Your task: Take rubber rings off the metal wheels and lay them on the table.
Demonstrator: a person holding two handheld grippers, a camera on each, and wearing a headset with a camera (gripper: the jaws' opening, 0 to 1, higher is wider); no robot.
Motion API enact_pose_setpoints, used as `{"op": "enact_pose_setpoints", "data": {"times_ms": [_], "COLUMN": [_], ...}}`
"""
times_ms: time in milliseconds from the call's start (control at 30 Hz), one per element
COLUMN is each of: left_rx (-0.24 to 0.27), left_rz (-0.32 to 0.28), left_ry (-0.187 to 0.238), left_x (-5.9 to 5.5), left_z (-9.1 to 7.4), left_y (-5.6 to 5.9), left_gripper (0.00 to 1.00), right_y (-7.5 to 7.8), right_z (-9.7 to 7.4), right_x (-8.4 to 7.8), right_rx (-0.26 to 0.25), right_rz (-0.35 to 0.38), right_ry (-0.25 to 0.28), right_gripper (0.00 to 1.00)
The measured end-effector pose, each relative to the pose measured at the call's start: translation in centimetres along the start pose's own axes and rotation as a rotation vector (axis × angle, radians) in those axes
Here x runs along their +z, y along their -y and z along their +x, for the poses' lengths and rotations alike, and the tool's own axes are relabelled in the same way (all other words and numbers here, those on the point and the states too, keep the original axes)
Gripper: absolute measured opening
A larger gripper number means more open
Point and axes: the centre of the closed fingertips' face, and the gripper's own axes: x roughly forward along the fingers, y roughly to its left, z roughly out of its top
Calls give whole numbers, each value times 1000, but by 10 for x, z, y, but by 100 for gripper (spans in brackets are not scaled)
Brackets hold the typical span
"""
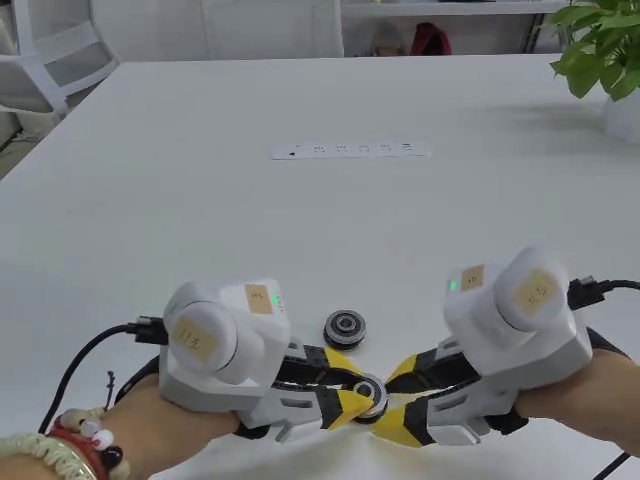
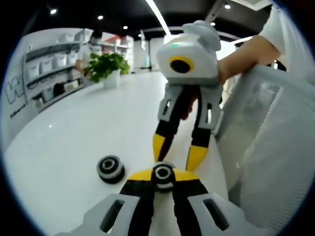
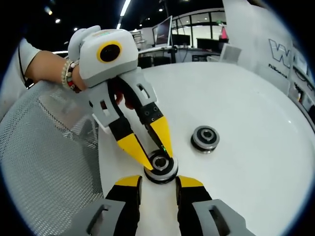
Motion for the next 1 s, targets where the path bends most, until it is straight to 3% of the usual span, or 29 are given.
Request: {"op": "enact_pose_setpoints", "data": {"times_ms": [500, 567, 667, 767, 1000], "left_rx": [1, 0, 0, 0, -1], "left_rz": [-2, -1, -1, -1, 0], "left_ry": [1, 1, 1, 1, 1], "left_x": [-1, 0, 0, 0, -1], "left_z": [0, 0, 0, 0, 0], "left_y": [-1, -1, -1, -1, -1], "left_gripper": [14, 14, 14, 14, 14], "right_y": [3, 2, 1, -1, 3], "right_z": [-4, -4, -2, 2, -2], "right_x": [-1, 1, 7, 2, 5], "right_rx": [-4, 5, -5, -4, -14], "right_rz": [-10, 7, -20, -54, -55], "right_ry": [-6, 4, 32, 6, 25], "right_gripper": [15, 18, 33, 25, 21]}}
